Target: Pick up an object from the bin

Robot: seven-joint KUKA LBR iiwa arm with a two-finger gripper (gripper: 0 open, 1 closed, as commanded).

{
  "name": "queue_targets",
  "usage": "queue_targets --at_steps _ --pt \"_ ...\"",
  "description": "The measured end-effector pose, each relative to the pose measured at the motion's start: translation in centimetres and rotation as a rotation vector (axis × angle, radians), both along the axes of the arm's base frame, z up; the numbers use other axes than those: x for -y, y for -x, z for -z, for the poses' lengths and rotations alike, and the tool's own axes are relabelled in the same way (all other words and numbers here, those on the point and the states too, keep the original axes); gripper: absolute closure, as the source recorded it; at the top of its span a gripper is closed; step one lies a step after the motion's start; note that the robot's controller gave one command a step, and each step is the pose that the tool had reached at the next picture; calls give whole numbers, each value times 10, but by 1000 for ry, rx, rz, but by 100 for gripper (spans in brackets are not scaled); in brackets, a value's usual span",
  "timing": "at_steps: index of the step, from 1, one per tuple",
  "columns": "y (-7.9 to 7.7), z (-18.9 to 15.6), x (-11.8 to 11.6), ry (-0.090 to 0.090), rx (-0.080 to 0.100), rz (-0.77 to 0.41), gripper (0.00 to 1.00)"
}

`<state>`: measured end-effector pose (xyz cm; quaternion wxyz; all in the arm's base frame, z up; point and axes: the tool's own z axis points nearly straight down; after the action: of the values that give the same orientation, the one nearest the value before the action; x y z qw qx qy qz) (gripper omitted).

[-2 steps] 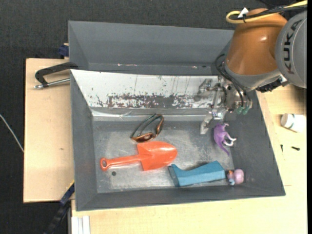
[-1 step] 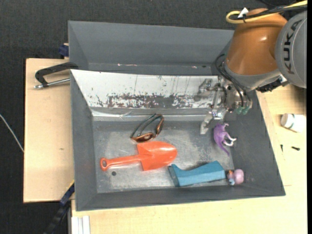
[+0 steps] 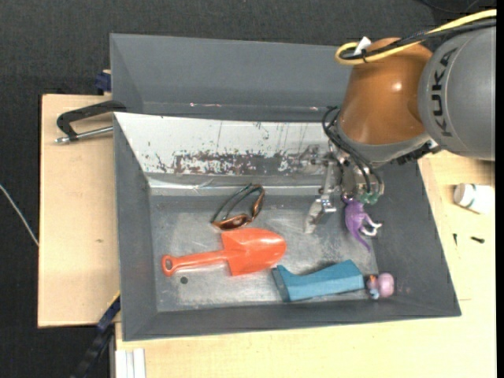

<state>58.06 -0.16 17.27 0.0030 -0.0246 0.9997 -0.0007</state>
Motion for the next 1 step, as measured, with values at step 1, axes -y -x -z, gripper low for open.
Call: queue_targets --at_steps 1 --pt "8 35 -46 -3 -5 3 0"
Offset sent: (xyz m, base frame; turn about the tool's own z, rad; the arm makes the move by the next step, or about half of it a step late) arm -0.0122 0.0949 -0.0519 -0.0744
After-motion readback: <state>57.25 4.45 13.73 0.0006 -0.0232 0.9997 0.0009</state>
